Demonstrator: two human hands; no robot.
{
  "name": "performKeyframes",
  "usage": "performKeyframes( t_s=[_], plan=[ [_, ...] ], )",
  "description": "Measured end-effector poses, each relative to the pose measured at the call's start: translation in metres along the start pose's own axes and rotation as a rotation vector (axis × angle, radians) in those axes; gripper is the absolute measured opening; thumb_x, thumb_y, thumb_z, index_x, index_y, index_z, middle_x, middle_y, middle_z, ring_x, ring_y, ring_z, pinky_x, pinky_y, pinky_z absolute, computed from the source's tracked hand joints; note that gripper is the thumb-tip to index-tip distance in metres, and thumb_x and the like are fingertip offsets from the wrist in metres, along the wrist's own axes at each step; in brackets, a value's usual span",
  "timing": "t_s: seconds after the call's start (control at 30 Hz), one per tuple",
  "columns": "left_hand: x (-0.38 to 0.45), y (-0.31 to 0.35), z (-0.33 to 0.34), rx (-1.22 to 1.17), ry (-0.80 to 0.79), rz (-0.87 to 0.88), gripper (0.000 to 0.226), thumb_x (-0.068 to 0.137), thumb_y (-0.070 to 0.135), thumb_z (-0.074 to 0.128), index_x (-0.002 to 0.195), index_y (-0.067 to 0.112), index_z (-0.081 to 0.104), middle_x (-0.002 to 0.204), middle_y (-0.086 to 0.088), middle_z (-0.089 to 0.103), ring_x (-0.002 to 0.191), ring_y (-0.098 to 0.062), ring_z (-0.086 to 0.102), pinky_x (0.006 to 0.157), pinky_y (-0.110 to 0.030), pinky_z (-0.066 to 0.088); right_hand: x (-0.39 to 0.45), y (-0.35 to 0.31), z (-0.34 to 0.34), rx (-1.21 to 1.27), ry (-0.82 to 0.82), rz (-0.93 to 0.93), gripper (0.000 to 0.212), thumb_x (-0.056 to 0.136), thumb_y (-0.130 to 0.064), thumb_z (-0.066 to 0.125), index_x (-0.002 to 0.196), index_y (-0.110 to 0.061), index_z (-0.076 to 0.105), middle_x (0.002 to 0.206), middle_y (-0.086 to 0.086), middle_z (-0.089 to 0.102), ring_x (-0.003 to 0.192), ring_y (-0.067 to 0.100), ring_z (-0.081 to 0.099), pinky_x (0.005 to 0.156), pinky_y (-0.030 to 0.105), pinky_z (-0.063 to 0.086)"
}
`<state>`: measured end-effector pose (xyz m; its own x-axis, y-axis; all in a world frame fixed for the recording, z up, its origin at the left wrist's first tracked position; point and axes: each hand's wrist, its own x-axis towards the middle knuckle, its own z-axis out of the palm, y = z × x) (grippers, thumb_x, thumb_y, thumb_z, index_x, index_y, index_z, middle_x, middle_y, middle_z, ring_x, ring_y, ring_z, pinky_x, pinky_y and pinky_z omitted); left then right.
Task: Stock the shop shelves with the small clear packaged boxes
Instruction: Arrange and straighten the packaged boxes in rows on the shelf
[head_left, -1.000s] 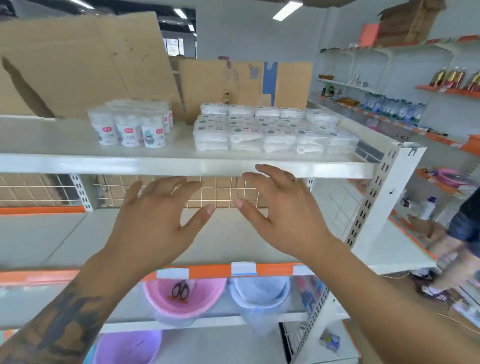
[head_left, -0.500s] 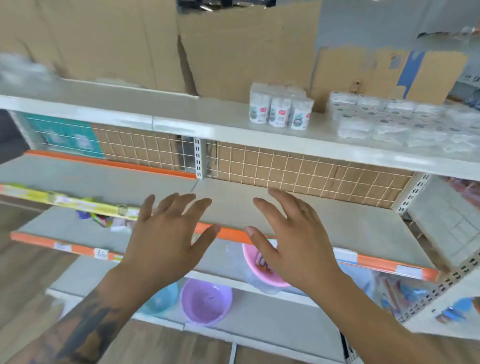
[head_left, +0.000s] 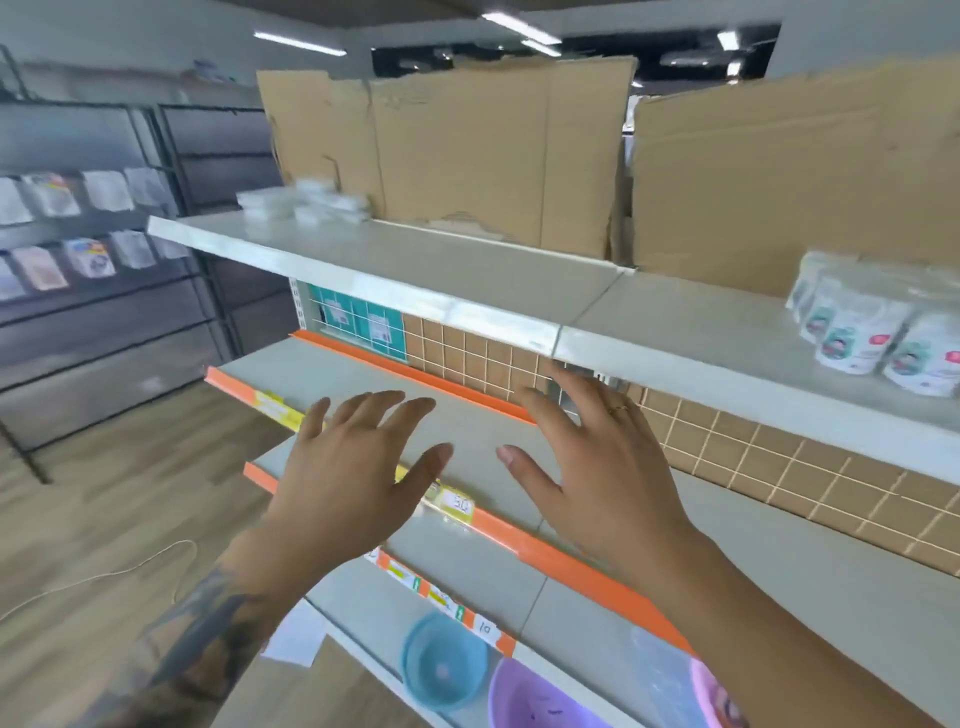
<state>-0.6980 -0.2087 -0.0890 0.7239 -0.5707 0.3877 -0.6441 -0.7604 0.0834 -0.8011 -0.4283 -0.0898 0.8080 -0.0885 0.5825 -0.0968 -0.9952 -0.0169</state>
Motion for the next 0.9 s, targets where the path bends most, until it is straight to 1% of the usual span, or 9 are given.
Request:
performKeyframes(
  t_s=[0.07,0.13,0.27,0.43,0.5,0.6,0.67,0.77,0.9],
  plan=[
    [0.028,-0.021,0.000,0.018,0.016,-0.019,0.066,0.095,0.073,0.025,0.144,0.037,0.052,0.147,0.004,0.057,0.136,-0.025,0.053,0.117,-0.056,0.032,0.036,-0.005,0.017,0.030,0.003,-0.009,0.054,0.097,-0.059,0.047,0.136,-0.024,0.058,0.145,0.006,0.049,0.128,0.033,0.051,0.109,0.047,0.039],
    [0.056,-0.043,0.000,0.044,0.025,-0.035,0.066,0.096,0.073,0.025,0.143,0.037,0.052,0.145,0.005,0.058,0.134,-0.026,0.054,0.115,-0.056,0.035,0.072,-0.010,0.034,0.053,0.005,-0.026,0.054,0.096,-0.059,0.047,0.135,-0.024,0.058,0.146,0.007,0.050,0.129,0.034,0.051,0.110,0.049,0.041],
    [0.113,-0.084,0.002,0.061,0.036,-0.066,0.065,0.097,0.073,0.023,0.143,0.037,0.051,0.143,0.008,0.058,0.130,-0.025,0.056,0.109,-0.053,0.039,0.138,-0.014,0.060,0.097,0.026,-0.068,0.053,0.095,-0.058,0.051,0.133,-0.023,0.060,0.144,0.010,0.052,0.129,0.034,0.051,0.108,0.048,0.041],
    [0.164,-0.129,0.004,0.022,0.112,-0.111,0.062,0.097,0.069,0.030,0.141,0.033,0.054,0.140,0.004,0.061,0.122,-0.028,0.059,0.106,-0.048,0.040,0.206,-0.031,0.083,0.106,-0.025,-0.086,0.056,0.095,-0.062,0.048,0.135,-0.025,0.057,0.149,0.011,0.048,0.134,0.035,0.048,0.110,0.048,0.038],
    [0.181,-0.148,0.003,0.010,0.126,-0.120,0.061,0.097,0.070,0.032,0.141,0.034,0.054,0.138,0.005,0.061,0.120,-0.025,0.061,0.105,-0.047,0.042,0.230,-0.041,0.087,0.102,-0.074,-0.079,0.057,0.096,-0.064,0.047,0.140,-0.027,0.053,0.154,0.009,0.043,0.139,0.033,0.044,0.112,0.047,0.035],
    [0.208,-0.180,0.001,-0.027,0.139,-0.114,0.061,0.097,0.070,0.033,0.140,0.034,0.054,0.134,0.006,0.062,0.116,-0.025,0.063,0.103,-0.047,0.042,0.270,-0.057,0.090,0.079,-0.164,-0.060,0.065,0.097,-0.068,0.040,0.150,-0.031,0.039,0.163,0.002,0.029,0.146,0.027,0.032,0.116,0.043,0.028],
    [0.231,-0.204,-0.001,-0.041,0.137,-0.116,0.061,0.096,0.071,0.032,0.141,0.035,0.053,0.138,0.006,0.060,0.114,-0.027,0.062,0.103,-0.047,0.041,0.301,-0.066,0.091,0.064,-0.190,-0.044,0.068,0.096,-0.069,0.039,0.152,-0.031,0.036,0.164,0.000,0.027,0.146,0.027,0.032,0.115,0.042,0.029],
    [0.273,-0.249,-0.002,-0.054,0.100,-0.106,0.060,0.098,0.072,0.033,0.143,0.036,0.051,0.146,0.005,0.054,0.117,-0.026,0.061,0.106,-0.046,0.039,0.345,-0.079,0.097,0.031,-0.209,-0.012,0.070,0.094,-0.071,0.039,0.153,-0.032,0.035,0.162,-0.001,0.030,0.145,0.028,0.034,0.114,0.043,0.033],
    [0.336,-0.319,0.002,-0.047,0.014,-0.099,0.059,0.098,0.070,0.035,0.146,0.038,0.047,0.151,0.003,0.050,0.133,-0.026,0.051,0.111,-0.047,0.032,0.414,-0.097,0.124,0.045,-0.261,0.060,0.068,0.093,-0.071,0.044,0.148,-0.032,0.040,0.156,0.000,0.039,0.141,0.030,0.041,0.113,0.046,0.038]
  ],
)
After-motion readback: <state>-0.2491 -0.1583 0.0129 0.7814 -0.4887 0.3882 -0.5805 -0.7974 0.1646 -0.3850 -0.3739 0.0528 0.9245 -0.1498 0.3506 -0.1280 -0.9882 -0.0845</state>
